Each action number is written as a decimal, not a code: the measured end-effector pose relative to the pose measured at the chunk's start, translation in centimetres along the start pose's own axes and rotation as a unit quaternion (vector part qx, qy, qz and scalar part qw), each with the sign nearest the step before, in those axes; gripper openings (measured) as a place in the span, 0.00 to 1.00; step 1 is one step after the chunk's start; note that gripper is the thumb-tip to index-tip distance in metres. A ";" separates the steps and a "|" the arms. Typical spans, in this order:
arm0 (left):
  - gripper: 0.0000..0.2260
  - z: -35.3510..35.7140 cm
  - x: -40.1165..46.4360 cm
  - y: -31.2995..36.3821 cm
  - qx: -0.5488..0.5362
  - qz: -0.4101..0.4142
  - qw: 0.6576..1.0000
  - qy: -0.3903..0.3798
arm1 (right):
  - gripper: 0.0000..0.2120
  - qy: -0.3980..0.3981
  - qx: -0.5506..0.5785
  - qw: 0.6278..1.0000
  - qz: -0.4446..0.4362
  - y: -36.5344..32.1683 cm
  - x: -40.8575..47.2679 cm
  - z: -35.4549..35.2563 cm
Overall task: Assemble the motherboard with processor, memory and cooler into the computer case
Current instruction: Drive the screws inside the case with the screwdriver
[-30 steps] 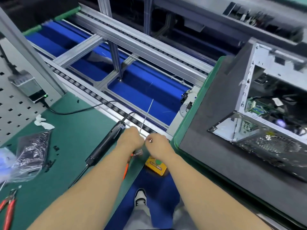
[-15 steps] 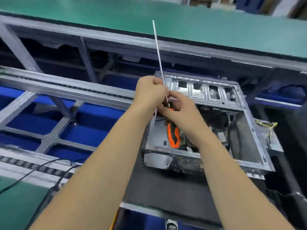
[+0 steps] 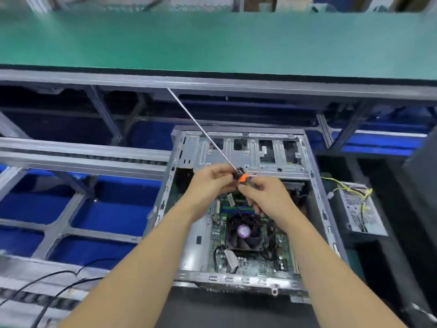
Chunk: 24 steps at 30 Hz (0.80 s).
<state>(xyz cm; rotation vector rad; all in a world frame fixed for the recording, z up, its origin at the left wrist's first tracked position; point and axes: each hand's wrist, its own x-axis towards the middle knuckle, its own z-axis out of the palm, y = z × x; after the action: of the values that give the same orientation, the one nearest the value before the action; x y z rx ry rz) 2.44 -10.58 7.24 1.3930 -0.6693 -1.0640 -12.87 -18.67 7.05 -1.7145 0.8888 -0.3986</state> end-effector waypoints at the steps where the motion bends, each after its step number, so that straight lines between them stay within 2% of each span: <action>1: 0.11 0.0 0.1 -0.6 -0.001 -0.002 1.000 -0.011 | 0.16 0.005 0.001 1.000 0.005 0.4 -0.2 0.2; 5: 0.07 0.0 0.2 -1.9 0.008 -0.001 1.000 -0.009 | 0.19 0.040 0.007 0.999 0.012 1.7 -1.1 0.6; 8: 0.06 0.0 -0.3 -2.8 0.019 -0.003 1.000 -0.007 | 0.14 0.058 -0.003 0.998 0.010 2.3 -1.7 1.0; 11: 0.05 -0.3 -0.8 -3.5 -0.018 -0.014 1.000 -0.009 | 0.10 0.072 -0.018 0.997 0.010 3.0 -2.0 1.7; 16: 0.04 -1.0 -1.3 -4.1 -0.060 -0.023 0.998 -0.023 | 0.17 0.082 -0.068 0.994 0.006 3.4 -2.3 2.6; 24: 0.04 -1.0 -1.9 -4.9 -0.007 -0.017 1.000 -0.020 | 0.20 0.109 -0.129 0.986 0.003 4.0 -3.7 3.3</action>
<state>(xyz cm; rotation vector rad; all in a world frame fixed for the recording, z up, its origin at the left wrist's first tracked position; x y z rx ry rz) 1.60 -7.82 2.74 1.3780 -0.6688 -1.1234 -14.61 -14.19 2.87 -1.9302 1.1446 -0.4910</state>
